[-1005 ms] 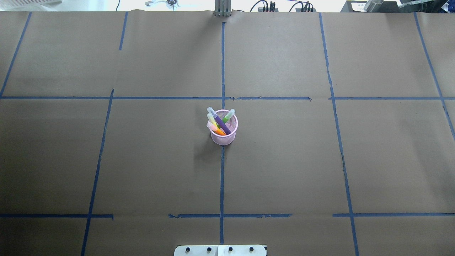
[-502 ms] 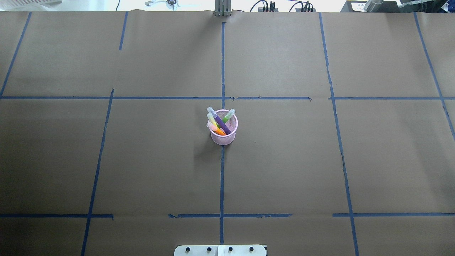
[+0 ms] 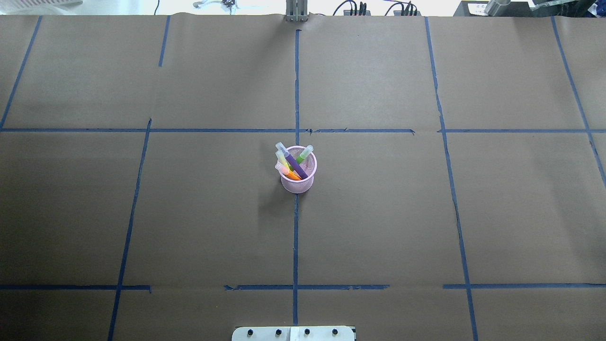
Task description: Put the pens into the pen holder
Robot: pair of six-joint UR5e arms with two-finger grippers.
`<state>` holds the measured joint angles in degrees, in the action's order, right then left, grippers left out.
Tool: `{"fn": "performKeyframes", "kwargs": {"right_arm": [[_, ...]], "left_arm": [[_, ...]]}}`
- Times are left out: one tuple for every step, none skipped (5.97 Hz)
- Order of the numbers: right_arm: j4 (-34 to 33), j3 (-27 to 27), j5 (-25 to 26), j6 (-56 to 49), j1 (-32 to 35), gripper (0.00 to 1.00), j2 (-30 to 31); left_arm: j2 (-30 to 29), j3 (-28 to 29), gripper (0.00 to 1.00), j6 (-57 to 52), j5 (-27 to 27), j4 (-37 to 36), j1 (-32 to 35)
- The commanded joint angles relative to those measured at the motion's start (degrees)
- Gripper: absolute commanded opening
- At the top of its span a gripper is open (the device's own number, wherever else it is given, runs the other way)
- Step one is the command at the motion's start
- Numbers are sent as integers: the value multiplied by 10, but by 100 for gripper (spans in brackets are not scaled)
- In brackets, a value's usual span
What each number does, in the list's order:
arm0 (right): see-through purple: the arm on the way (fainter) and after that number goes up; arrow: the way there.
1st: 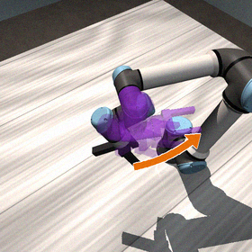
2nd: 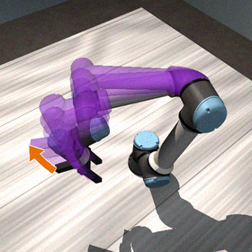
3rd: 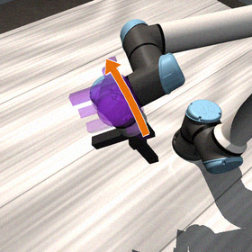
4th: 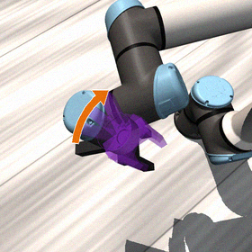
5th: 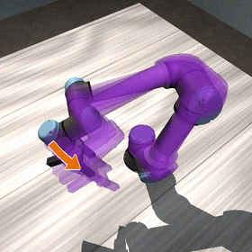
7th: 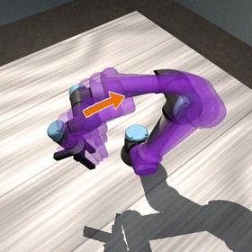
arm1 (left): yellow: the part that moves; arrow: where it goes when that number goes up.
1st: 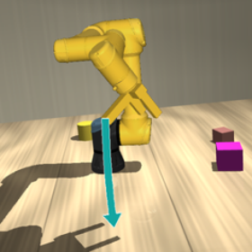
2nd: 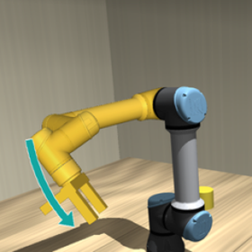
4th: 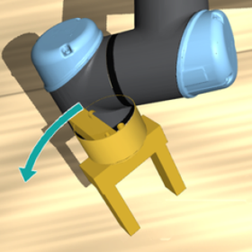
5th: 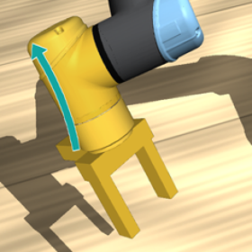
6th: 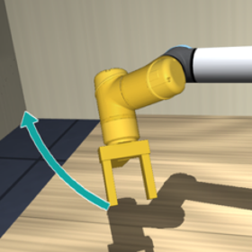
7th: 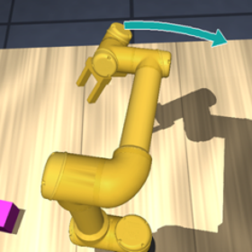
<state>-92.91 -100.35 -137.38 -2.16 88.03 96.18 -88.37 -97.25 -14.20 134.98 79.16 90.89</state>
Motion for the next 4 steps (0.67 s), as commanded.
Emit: {"fn": "performKeyframes", "kwargs": {"right_arm": [[0,-5,-3,-2,0,100,2],[0,-5,-3,-5,0,100,2],[1,-8,0,-7,0,100,2],[1,-7,3,-5,-1,100,-1]], "left_arm": [[28,-45,100,-1,3,2,1],[44,-70,100,-1,3,3,1],[41,-73,100,0,4,3,0],[41,-73,100,-1,5,3,0]]}}
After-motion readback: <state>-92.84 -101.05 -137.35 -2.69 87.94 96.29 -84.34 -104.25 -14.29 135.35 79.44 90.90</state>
